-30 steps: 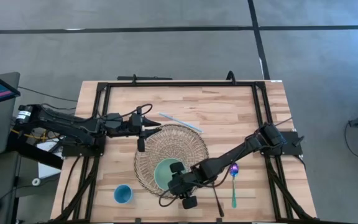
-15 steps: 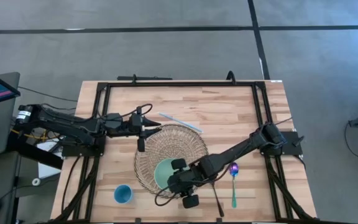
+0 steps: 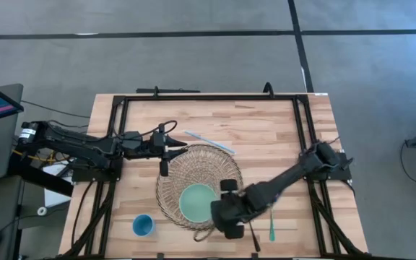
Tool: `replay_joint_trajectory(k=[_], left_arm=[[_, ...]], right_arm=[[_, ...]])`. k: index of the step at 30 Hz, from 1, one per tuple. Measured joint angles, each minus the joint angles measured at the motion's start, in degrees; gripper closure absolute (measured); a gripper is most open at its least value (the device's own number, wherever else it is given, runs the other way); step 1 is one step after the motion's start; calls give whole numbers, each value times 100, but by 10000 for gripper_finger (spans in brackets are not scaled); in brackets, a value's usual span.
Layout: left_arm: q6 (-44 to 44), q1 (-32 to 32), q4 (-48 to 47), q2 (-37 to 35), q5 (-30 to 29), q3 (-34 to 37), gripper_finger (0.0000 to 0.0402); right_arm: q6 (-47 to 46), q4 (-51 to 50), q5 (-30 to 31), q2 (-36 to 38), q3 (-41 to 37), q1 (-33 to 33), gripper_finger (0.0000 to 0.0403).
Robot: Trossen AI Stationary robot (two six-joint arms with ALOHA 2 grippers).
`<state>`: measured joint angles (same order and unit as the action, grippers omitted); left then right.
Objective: Pick & Place Utensil
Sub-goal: Put the black fork into the blue bowl on the brown mat
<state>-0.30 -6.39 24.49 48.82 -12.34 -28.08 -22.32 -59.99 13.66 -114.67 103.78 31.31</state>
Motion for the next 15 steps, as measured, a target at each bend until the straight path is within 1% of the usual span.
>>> replay_joint_trajectory(k=[4, 8, 12, 15], left_arm=[[-2, 0, -1, 0, 0, 0, 300], [-2, 0, -2, 0, 0, 0, 300], [-2, 0, 2, 0, 0, 0, 300], [-2, 0, 46, 0, 0, 0, 300]], right_arm=[[-722, -11, 725, 539, -589, 421, 274], [-1439, 27, 1488, 1195, -1392, 739, 274], [-2489, 179, 2015, 1956, -2387, 923, 274], [-3352, 635, 2157, 2457, -3196, 1091, 274]])
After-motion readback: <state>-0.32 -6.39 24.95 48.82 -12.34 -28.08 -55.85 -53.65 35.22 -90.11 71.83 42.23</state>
